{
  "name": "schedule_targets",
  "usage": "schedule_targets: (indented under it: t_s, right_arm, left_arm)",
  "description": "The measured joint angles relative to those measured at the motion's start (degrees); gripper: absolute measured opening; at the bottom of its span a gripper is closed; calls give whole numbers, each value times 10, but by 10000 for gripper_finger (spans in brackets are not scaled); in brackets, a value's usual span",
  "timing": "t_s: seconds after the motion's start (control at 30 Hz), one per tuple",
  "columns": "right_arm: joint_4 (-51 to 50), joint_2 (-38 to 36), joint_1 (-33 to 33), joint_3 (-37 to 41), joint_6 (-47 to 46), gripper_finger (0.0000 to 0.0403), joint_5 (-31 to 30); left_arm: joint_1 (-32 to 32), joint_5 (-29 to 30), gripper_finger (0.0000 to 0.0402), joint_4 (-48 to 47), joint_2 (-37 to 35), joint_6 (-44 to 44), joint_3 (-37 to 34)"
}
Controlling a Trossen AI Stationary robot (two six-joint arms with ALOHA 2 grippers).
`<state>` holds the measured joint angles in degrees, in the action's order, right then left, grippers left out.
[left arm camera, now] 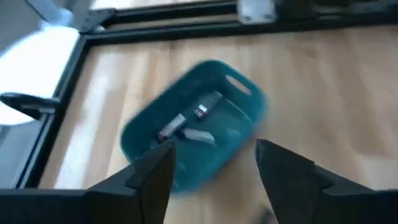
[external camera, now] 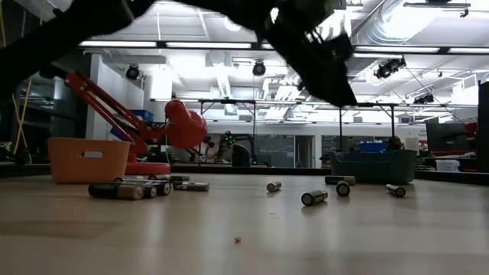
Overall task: Sort batteries
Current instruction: Put the black battery into the blue bin
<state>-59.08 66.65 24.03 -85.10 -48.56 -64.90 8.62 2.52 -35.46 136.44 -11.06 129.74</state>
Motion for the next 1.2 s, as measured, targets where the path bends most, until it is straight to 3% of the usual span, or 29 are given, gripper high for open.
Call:
schedule_targets:
  t_s: [0.2, 0.33, 0.53, 0.67, 0.8, 0.93, 1.1, 1.2]
  right_arm:
    - [-36, 0, 0, 0, -20, 195, 27]
    - [-72, 0, 0, 1, -53, 195, 54]
    - [-110, 0, 0, 1, -83, 195, 85]
    - [-113, 0, 0, 1, -84, 195, 97]
    - [-113, 0, 0, 1, -82, 195, 98]
    - [-113, 0, 0, 1, -83, 195, 98]
    - [-115, 0, 0, 1, -98, 195, 94]
    - [-114, 0, 0, 1, -101, 195, 94]
  left_arm:
    - [-16, -67, 213, -197, -87, 20, -8]
    - [-54, -71, 207, -205, -164, 33, -92]
    - [-138, -68, 206, -50, -328, 94, -390]
    - [-210, -16, 206, 15, -439, 142, -611]
    - [-281, 11, 206, 54, -505, 151, -756]
    - [-322, 21, 206, 97, -511, 140, -815]
    - [-330, 79, 206, 135, -482, 140, -818]
    - [-322, 75, 206, 135, -460, 151, -818]
